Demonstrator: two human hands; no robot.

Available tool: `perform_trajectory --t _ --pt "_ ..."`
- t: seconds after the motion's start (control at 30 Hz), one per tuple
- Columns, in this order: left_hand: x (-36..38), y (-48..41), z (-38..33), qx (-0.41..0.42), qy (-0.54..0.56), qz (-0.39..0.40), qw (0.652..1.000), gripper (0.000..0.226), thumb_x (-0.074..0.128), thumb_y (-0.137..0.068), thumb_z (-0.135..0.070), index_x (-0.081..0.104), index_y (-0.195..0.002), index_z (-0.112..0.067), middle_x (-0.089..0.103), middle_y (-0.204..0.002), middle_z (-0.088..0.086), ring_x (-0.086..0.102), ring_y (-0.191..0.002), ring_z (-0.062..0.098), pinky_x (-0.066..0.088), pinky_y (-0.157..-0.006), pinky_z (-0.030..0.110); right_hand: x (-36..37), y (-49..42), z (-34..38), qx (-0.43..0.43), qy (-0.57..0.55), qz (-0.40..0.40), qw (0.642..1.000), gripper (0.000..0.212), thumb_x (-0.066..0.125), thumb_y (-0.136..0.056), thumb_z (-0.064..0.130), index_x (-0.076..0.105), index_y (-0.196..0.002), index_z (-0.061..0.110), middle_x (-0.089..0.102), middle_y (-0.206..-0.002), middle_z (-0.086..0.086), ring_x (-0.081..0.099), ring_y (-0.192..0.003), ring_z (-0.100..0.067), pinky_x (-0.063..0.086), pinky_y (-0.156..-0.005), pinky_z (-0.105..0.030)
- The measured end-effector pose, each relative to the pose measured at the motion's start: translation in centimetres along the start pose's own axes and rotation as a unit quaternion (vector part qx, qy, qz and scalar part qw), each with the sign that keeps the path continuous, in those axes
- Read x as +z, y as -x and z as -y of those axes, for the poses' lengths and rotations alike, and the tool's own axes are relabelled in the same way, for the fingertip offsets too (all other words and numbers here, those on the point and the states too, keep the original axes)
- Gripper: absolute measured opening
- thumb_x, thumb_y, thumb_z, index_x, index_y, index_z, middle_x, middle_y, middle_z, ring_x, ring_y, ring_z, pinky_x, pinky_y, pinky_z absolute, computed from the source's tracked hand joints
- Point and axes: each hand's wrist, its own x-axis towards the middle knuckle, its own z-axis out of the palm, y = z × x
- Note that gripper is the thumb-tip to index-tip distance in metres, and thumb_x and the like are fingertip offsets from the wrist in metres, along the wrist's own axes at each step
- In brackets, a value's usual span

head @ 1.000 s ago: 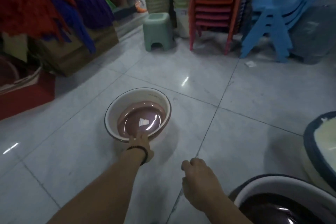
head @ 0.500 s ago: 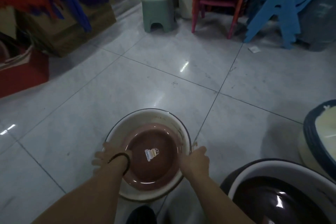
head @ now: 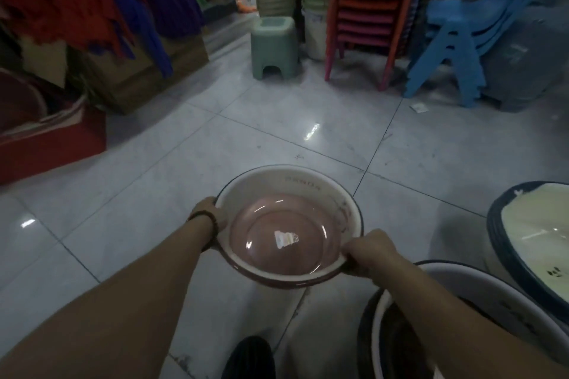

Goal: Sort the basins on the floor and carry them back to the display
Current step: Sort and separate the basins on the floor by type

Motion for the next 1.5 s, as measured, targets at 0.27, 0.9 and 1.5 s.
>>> perform_trajectory --t 0.27,0.9,1.5 --pt "-2.4 16.5 -8.2 0.146 0.132 0.049 0.979 0.036 0.056 -0.094 -0.009 0.058 -0.121 -0.032 0.064 -0.101 0.002 0.066 -0.083 0.031 0.061 -0.051 0.050 -14.4 7.8 1.4 -0.135 -0.072 -0.090 0.984 0.018 0.068 -0.088 0.015 0.072 -0.104 0.009 0.074 -0.091 -0.017 0.074 -0.077 -0.036 0.065 -0.069 -0.051" --pt "13.9 31.9 -7.3 0.166 0.065 0.127 0.976 0.057 0.055 -0.077 0.005 0.066 -0.129 -0.015 0.077 -0.103 0.008 0.071 -0.095 0.027 0.060 -0.088 0.039 -30.1 17.2 -20.3 -0.046 0.000 -0.097 0.994 0.023 0.070 -0.089 0.008 0.067 -0.110 0.016 0.076 -0.098 -0.014 0.079 -0.081 -0.032 0.067 -0.064 -0.045" --pt "20.2 30.1 -3.7 0.207 -0.229 0.097 0.946 0.035 0.062 -0.080 -0.009 0.070 -0.114 -0.014 0.070 -0.105 0.011 0.063 -0.083 0.023 0.059 -0.081 0.032 -28.7 13.8 -25.0 0.096 0.146 -0.076 0.982 0.018 0.057 -0.096 0.024 0.060 -0.107 0.010 0.068 -0.098 -0.015 0.073 -0.081 -0.029 0.065 -0.058 -0.037"
